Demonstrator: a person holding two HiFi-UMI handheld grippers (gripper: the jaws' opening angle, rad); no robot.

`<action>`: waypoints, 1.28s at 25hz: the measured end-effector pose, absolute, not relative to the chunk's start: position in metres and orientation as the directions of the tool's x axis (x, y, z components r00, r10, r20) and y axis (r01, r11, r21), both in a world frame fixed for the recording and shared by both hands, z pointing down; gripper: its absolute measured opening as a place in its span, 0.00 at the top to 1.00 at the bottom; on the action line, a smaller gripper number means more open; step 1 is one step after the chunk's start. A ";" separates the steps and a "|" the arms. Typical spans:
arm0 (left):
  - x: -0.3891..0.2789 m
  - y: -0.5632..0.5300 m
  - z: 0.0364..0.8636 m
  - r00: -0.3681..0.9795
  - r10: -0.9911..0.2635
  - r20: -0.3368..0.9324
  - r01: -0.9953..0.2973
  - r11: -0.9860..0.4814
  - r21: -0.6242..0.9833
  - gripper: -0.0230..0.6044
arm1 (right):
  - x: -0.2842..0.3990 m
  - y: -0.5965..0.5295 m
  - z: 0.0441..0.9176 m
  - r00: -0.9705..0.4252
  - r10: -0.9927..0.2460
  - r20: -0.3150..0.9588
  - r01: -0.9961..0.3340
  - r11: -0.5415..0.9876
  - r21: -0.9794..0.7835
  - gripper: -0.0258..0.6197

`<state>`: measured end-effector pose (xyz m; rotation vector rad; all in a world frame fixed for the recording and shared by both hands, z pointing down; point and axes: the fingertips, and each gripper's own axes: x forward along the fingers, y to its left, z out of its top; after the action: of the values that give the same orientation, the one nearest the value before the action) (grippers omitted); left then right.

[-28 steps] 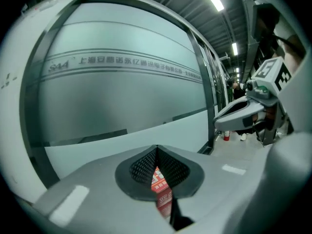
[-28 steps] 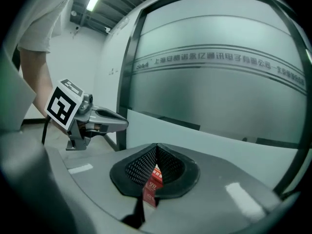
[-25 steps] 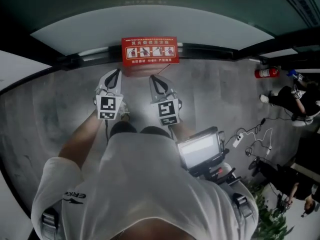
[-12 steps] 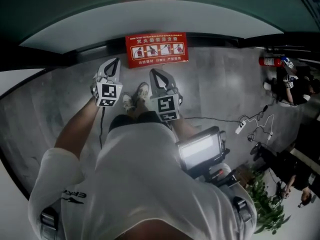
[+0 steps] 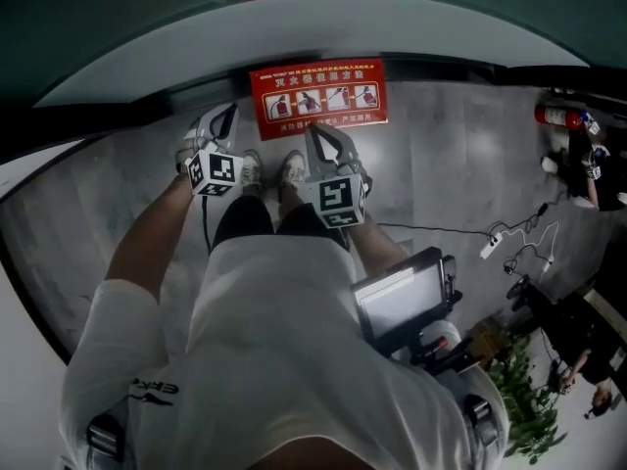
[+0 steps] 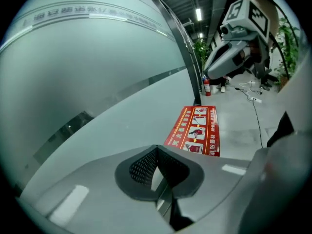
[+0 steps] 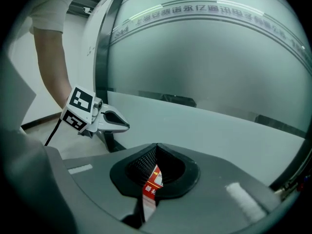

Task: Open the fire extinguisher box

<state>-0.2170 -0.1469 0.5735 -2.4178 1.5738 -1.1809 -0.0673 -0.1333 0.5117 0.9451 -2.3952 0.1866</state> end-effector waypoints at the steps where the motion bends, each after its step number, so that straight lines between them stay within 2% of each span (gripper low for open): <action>1: -0.215 -0.150 0.580 0.216 -0.781 0.586 -0.756 -0.513 -0.406 0.96 | -0.066 -0.136 0.517 -0.592 -0.588 0.551 -0.670 0.739 0.068 0.94; 8: -0.216 -0.169 0.629 0.295 -0.723 0.624 -0.648 -0.632 -0.425 0.96 | -0.078 -0.146 0.569 -0.544 -0.571 0.615 -0.696 0.717 0.050 0.94; 13: -0.210 -0.170 0.676 0.358 -0.677 0.642 -0.494 -0.722 -0.485 0.95 | -0.091 -0.145 0.609 -0.525 -0.556 0.644 -0.702 0.711 0.042 0.94; 19: -0.203 -0.168 0.700 0.386 -0.624 0.679 -0.227 -0.778 -0.586 0.68 | -0.093 -0.139 0.618 -0.505 -0.542 0.672 -0.718 0.695 0.020 0.94; 23: -0.192 -0.172 0.712 0.419 -0.629 0.654 -0.111 -0.751 -0.651 0.53 | -0.088 -0.134 0.630 -0.491 -0.538 0.686 -0.730 0.683 0.014 0.94; 26: -0.182 -0.175 0.718 0.442 -0.635 0.634 -0.055 -0.725 -0.687 0.50 | -0.084 -0.130 0.636 -0.479 -0.538 0.693 -0.739 0.673 0.012 0.94; 32: -0.180 -0.176 0.720 0.479 -0.633 0.608 -0.018 -0.699 -0.715 0.50 | -0.078 -0.123 0.647 -0.464 -0.537 0.704 -0.751 0.661 0.008 0.94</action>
<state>-0.1803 -0.1760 0.7198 -2.0784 0.5360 -1.2231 -0.0777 -0.1232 0.6474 0.9909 -2.1819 0.3976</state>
